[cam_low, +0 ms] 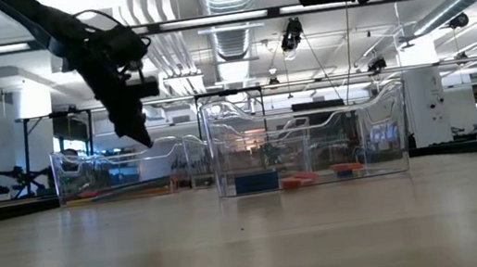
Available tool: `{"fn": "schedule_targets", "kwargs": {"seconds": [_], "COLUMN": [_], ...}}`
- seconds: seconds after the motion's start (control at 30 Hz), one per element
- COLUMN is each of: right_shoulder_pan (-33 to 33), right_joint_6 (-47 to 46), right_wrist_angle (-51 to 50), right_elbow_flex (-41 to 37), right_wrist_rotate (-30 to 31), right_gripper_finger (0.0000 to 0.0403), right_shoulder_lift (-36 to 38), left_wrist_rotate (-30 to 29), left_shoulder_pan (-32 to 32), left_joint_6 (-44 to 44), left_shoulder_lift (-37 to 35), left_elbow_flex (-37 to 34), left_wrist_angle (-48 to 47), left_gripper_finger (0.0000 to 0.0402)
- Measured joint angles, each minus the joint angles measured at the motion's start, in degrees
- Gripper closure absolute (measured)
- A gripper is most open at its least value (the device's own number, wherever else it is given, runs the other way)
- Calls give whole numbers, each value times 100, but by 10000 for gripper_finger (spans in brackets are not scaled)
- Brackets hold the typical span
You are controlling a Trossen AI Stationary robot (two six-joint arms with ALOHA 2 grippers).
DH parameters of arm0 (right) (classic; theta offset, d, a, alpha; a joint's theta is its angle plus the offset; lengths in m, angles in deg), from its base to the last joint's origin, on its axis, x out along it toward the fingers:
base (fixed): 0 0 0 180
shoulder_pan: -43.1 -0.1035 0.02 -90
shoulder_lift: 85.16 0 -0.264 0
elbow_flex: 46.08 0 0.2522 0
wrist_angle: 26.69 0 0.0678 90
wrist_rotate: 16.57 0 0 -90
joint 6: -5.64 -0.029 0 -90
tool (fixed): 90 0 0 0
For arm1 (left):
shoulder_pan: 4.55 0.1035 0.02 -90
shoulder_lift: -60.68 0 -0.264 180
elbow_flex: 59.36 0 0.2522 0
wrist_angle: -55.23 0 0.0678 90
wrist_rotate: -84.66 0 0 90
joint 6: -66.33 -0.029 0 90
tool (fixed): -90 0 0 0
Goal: Sort crayons/erasers/pens/pencils in bins
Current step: Return to Home Position
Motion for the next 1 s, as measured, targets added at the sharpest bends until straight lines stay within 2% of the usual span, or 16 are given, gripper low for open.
{"fn": "schedule_targets", "kwargs": {"seconds": [0.2, 0.33, 0.43, 0.53, 0.6, 0.7, 0.83, 1.0], "right_shoulder_pan": [0, 0, 0, -2, -1, 0, -2, 0], "right_joint_6": [13, 25, 496, 1108, 1150, 1162, 1392, 983], "right_wrist_angle": [3, -1, -148, -602, -867, -1187, -1871, -2614], "right_elbow_flex": [0, 32, 165, 493, 746, 974, 1086, 943], "right_wrist_rotate": [0, 4, 17, 359, 499, 374, -285, -289], "right_gripper_finger": [78, 78, 78, 78, 78, 78, 78, 78], "right_shoulder_lift": [0, 0, 45, 283, 515, 804, 1178, 1815], "left_wrist_rotate": [-15, 101, 743, 1448, 1719, 1938, 2022, 2058], "left_shoulder_pan": [-95, -271, -464, -680, -849, -1171, -1653, -2156], "left_joint_6": [387, 937, 1221, 1660, 2051, 2479, 2523, 3020], "left_shoulder_lift": [-182, -616, -1140, -1749, -2174, -2781, -3435, -4044], "left_elbow_flex": [523, 959, 1104, 1166, 1174, 1136, 916, 257], "left_wrist_angle": [-437, -751, -816, -776, -778, -775, -734, -414], "left_gripper_finger": [244, 212, 206, 206, 206, 206, 206, 206]}}
